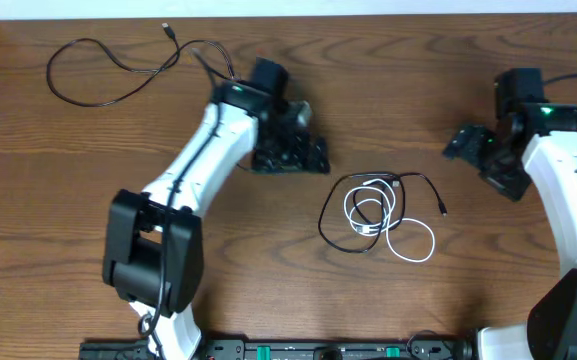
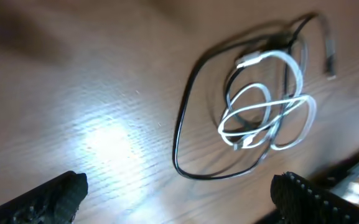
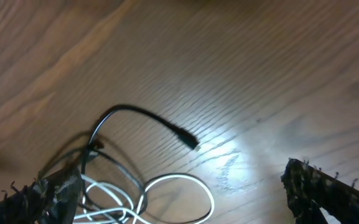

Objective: Untangle cables

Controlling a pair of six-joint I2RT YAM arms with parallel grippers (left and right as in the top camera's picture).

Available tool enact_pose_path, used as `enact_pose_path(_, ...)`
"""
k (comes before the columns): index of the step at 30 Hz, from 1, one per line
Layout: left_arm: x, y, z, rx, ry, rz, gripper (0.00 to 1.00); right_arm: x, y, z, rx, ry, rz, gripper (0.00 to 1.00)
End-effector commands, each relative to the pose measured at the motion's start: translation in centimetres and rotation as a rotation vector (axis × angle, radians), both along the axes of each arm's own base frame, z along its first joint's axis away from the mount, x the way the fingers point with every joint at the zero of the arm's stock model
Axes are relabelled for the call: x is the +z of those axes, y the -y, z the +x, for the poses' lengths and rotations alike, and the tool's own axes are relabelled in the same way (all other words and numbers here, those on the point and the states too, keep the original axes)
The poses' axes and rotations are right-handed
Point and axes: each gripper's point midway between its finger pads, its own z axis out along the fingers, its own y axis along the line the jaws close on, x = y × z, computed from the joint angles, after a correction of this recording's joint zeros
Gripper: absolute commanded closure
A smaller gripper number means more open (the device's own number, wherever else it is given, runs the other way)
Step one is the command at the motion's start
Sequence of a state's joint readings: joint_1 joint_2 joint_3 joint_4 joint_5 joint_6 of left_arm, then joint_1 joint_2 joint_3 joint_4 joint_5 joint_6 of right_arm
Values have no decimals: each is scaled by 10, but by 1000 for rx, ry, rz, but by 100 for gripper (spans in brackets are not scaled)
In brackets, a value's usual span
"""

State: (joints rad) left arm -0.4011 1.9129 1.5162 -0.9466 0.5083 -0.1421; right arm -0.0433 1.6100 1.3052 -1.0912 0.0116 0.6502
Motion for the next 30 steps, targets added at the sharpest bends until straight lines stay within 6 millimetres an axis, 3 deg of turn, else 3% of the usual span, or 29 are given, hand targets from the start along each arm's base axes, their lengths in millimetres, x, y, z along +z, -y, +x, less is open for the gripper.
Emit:
enact_pose_path(1,-15,-10,-6,69,38,221,0,-1,4,-2,-23,-5,9,1)
enact_pose_path(5,-15,1,-26,22,2,238,1,-1,-7,-1,-11,-1,66,1)
enact_pose_path(7,-15,0,-33,12,-18,250,12,-1,-10,-1,-7,0,87,1)
enact_pose_path(12,-15,-9,-40,39,-61,278,11,0,-10,4,-6,21,84,1)
enact_pose_path(13,-16,-11,-38,43,-56,283,10,0,-10,5,-6,23,84,1)
enact_pose_path(14,-17,-14,-34,50,-43,297,2,0,-9,5,-7,22,84,1)
enact_pose_path(17,-22,-23,-24,64,7,346,2,0,-10,5,-6,22,84,1)
enact_pose_path(23,-29,-9,-40,33,-44,293,2,0,-9,5,-7,22,84,1)
enact_pose_path(30,-53,-2,-51,2,-22,330,1,0,-10,5,-6,22,84,1)
